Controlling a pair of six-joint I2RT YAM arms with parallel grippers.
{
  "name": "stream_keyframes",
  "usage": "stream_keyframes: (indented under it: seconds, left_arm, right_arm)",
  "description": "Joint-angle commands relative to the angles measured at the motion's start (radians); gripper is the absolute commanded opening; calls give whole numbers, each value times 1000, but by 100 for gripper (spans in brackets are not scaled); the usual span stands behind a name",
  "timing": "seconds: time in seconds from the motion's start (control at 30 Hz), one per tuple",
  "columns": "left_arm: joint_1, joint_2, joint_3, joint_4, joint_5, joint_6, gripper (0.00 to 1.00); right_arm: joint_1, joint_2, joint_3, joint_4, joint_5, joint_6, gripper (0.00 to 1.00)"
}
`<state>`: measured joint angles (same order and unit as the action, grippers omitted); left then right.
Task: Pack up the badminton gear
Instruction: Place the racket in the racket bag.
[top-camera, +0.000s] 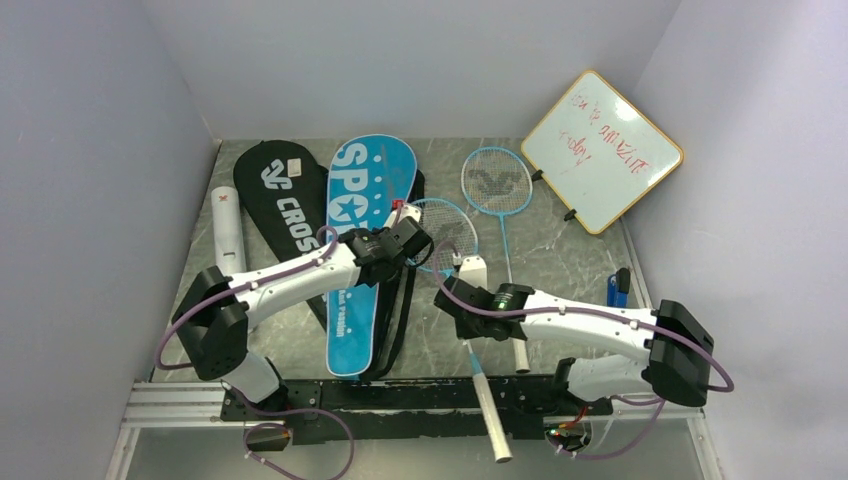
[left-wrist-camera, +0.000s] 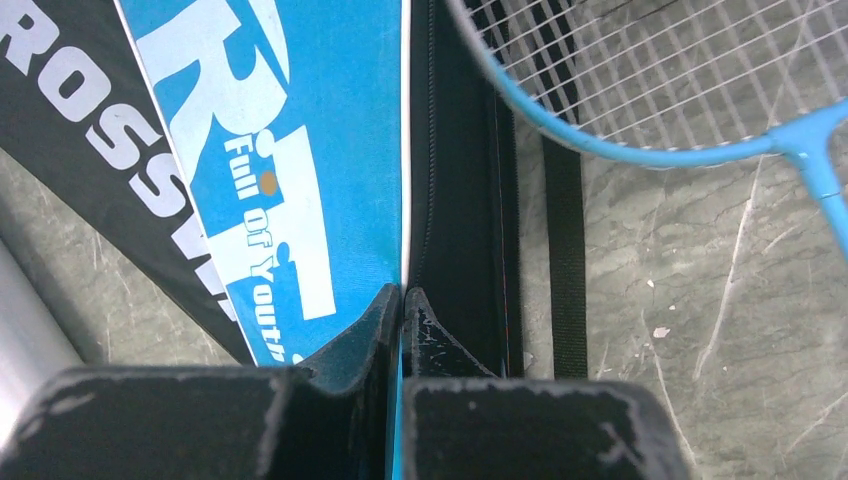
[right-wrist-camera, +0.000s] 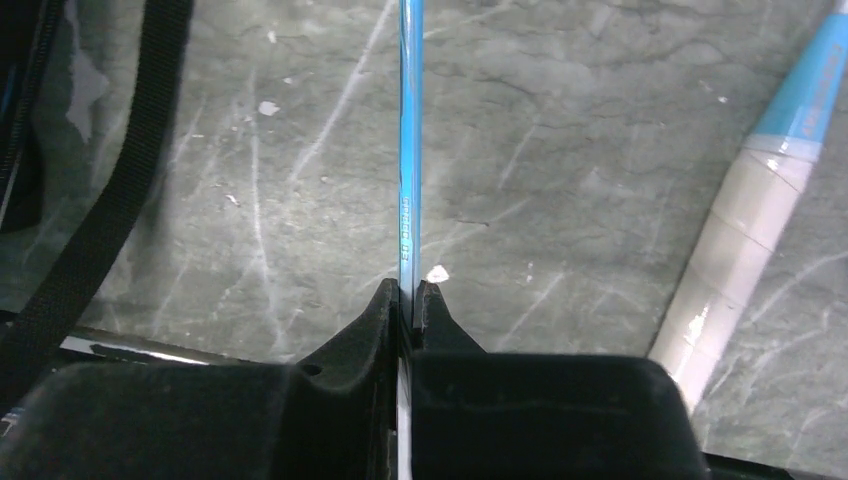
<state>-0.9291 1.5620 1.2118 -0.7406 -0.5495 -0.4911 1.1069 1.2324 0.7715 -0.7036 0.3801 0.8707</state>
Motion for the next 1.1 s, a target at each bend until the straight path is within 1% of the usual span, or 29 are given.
stream_keyframes:
  seconds: [0.0,0.23,0.37,0.43,0.5,0.6,0.63,0.7,0.77,0.9,0.97,1.07]
  left_arm:
    - [-2,-42,-7,27,8,-5,5]
    - [-1,-54,-26,41,28,-3,5]
    - [-1,-53,-44,44,46,-1,5]
    - [-1,-53,-52,46,55,1,6]
    - [-2,-57,-63,47,61,-1,14]
    - [-3,-77,-86,46,65,-10,39]
    - [-3,-87,-96,47,65,-15,47]
    - [-4,-107,-116,45,62,-26,58]
    - [-8,-123,-134,37,49,-36,66]
    - [-17,-141,-166,36,57,-44,77]
    - [-24,-140,-181,45,73,-44,87]
    - [-38,-115,-188,34,57,-54,89]
  right_arm:
    - [27,24,67,93,3,-25,0]
    - [36,-46,25,266,-34,-89,0]
    - [35,-84,6,322,-53,-110,0]
    - [36,-82,11,326,-60,-112,0]
    - [36,-76,17,328,-65,-113,0]
    - [36,-74,9,350,-80,-108,0]
    - [36,-75,5,359,-82,-106,0]
    - [35,-80,-6,376,-83,-100,0]
    - [35,-85,-15,387,-78,-92,0]
    - [35,-90,-23,399,-68,-84,0]
    - [36,-87,-22,397,-62,-79,0]
    - [36,-83,-18,396,-61,-75,0]
